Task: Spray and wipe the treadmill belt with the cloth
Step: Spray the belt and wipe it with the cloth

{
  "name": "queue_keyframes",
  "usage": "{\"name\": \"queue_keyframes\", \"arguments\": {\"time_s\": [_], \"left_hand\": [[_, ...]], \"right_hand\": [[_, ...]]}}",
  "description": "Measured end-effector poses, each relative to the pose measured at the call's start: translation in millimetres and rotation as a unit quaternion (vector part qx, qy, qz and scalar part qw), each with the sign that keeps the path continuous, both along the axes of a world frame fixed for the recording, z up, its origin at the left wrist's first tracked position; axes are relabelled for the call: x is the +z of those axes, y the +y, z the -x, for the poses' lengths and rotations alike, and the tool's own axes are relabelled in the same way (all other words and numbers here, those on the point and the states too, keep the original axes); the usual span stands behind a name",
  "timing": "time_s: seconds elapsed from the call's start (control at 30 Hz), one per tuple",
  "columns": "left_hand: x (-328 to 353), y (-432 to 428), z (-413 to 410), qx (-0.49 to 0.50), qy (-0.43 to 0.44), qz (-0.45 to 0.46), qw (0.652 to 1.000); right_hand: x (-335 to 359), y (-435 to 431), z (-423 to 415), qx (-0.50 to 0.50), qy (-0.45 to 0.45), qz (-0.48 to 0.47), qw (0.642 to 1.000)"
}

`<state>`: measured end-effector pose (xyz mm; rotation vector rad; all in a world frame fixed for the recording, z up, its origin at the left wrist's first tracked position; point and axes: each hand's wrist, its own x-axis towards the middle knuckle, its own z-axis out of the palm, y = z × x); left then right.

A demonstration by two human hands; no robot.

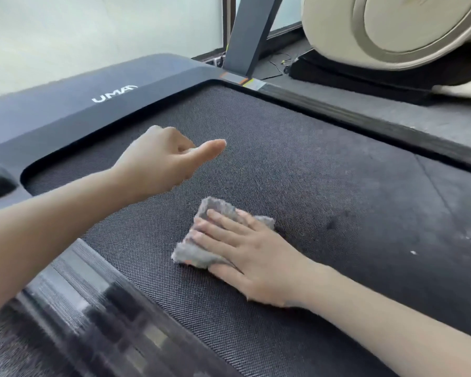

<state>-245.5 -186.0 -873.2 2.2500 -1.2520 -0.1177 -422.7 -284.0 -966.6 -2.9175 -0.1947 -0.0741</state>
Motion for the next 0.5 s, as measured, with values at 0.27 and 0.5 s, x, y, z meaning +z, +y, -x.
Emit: {"name": "queue_keyframes", "arguments": {"time_s": [0.27,0.5], "left_hand": [[-3,8,1,0.005,-0.004,-0.028,1.000],[2,21,-1,0.000,-0.010,-0.027,1.000]], "right_hand": [[-2,-174,-66,-0.331,0.047,0.039,0.942],[-2,-99,-48,-0.253,0.026,-0.009,0.967]]}}
